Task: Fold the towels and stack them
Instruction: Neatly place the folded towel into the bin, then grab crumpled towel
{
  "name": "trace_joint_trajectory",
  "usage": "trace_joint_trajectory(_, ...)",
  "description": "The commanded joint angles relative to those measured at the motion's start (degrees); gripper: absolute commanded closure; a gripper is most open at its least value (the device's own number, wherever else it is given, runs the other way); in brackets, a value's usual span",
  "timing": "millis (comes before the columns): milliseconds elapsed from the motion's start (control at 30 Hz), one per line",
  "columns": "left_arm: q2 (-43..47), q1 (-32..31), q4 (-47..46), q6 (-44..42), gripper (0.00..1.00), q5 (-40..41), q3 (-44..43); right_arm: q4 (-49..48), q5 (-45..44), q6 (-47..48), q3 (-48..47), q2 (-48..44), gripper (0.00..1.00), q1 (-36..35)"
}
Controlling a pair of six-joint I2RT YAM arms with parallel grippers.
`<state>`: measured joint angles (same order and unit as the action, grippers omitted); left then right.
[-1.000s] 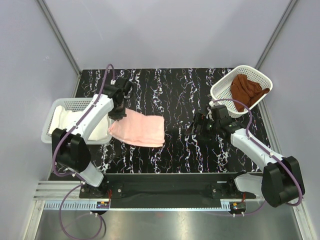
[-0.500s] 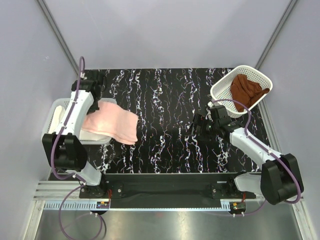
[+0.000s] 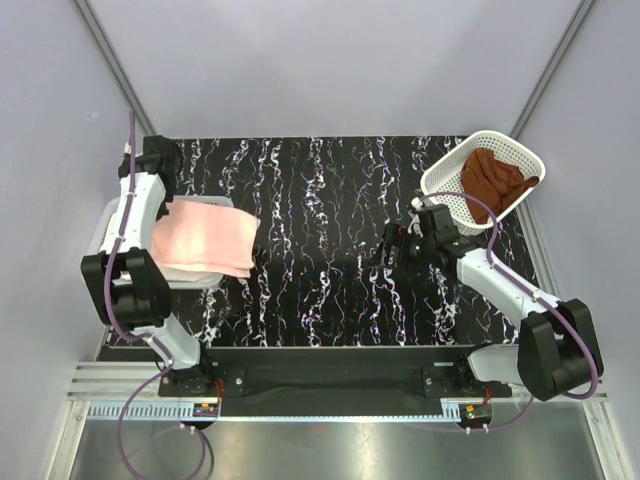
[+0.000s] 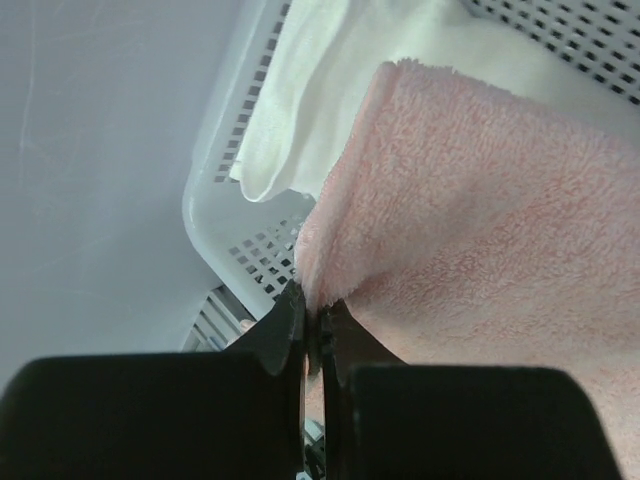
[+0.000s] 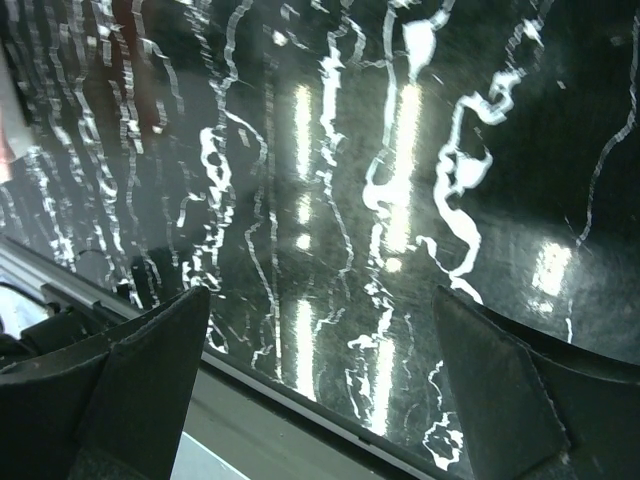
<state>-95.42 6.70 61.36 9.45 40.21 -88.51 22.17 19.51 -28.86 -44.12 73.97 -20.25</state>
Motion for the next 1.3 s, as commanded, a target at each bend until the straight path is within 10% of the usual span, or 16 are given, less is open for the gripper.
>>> trace_joint_trajectory(0, -0.1, 2.5, -2.5, -1.4, 1.0, 5.1, -2.2, -1.4, 2.6, 2.1, -4.3, 0.5, 0.0, -0.4)
trace_joint_trajectory(233, -6.6, 5.2, -7.1, -1.6, 1.0, 10.4, -1.8, -1.6, 5.2, 3.4, -7.4, 3.6, 0.0, -0.4)
trace_joint_trajectory(367, -14.2, 6.9, -2.7, 2.2, 0.77, 16.7, -6.8, -1.9, 5.6, 3.5, -7.1, 4.2, 0.0, -0.4)
trace_joint_trajectory(500, -15.1, 10.5, -4.5, 2.1, 0.83, 13.6, -9.7, -1.3, 4.1, 3.8, -6.9, 4.2, 0.0, -0.4)
trace_joint_trajectory(633, -16.9, 10.2, -0.2, 4.7, 0.39, 13.2, -14.8, 0.0, 3.3, 3.7, -8.2, 4.3, 0.0, -0.4)
trace_joint_trajectory(733, -15.9, 8.8, 0.6, 4.8, 0.29, 10.8, -15.6, 1.7, 1.8, 3.2, -9.7, 4.2, 0.0, -0.4)
trace_joint_trajectory(1033, -3.6, -6.3, -2.6, 2.6, 0.25, -15.2, -13.9, 6.8, -7.2, -0.9, -16.7, 1.5, 0.0, -0.4)
trace_joint_trajectory(1133, 1.4, -14.2, -5.8, 1.5, 0.01, -22.8, -11.4, 8.8, -15.5, 0.7, -22.3, 1.8, 0.0, -0.2)
trace_joint_trajectory(1267, 10.7, -21.4, -9.8, 2.0, 0.01, -35.4, -5.7, 13.2, -27.0, 3.9, -31.9, 6.5, 0.0, 3.3)
